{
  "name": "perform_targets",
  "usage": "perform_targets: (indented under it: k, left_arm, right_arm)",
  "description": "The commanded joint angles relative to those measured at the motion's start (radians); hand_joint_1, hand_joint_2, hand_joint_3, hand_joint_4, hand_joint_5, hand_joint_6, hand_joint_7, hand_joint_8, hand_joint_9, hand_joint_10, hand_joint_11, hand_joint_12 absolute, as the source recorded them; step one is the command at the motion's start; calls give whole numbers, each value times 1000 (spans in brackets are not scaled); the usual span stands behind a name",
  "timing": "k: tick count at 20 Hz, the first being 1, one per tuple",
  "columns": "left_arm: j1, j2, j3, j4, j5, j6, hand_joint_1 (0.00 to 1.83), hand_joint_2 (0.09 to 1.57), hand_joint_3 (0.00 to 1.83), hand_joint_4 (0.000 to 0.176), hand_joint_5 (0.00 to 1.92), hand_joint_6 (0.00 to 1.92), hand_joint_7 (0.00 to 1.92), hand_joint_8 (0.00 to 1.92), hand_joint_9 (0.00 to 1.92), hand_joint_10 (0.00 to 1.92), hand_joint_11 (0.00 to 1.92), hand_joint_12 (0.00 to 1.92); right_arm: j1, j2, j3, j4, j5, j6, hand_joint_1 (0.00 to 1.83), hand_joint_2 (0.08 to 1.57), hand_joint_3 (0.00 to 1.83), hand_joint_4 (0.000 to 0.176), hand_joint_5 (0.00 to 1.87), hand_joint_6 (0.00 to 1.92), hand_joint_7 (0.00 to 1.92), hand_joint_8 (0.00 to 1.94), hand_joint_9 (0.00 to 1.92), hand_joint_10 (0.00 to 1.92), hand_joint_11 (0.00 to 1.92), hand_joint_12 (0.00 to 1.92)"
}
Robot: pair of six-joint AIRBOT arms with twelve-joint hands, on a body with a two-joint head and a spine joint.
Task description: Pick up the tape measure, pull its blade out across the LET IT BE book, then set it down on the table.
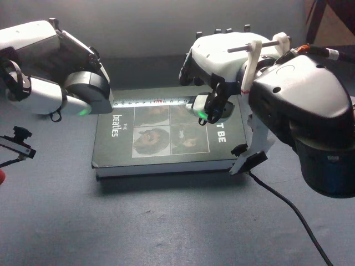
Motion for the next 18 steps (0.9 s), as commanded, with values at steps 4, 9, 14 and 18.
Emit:
perform_targets:
  k: [4, 9, 14, 18]
  left_arm:
    - [-10, 3, 1, -10, -119, -11, 1386, 1083, 0, 0, 1014, 728, 1077, 808, 961, 1228, 904, 1091]
    - [-9, 3, 1, -11, -119, -11, 1387, 1083, 0, 0, 1001, 742, 1091, 792, 962, 1224, 917, 1099]
    - [-9, 3, 1, -13, -120, -11, 1387, 1087, 0, 0, 958, 785, 1139, 732, 938, 1251, 909, 1101]
    - [-9, 3, 1, -13, -122, -11, 1388, 1080, 0, 0, 997, 753, 1134, 728, 950, 1232, 894, 1098]
  right_arm:
    - [7, 2, 2, -84, 27, 7, 1071, 1148, 0, 0, 807, 27, 844, 27, 771, 123, 268, 1218]
    - [3, 2, 2, -84, 26, 8, 1071, 1148, 0, 0, 808, 24, 846, 25, 768, 123, 269, 1217]
    - [0, 2, 2, -83, 24, 9, 1192, 1151, 28, 0, 769, 960, 991, 870, 861, 354, 403, 1361]
    - [1, 2, 2, -79, 23, 9, 1194, 1153, 0, 23, 892, 1093, 933, 1120, 759, 981, 583, 1521]
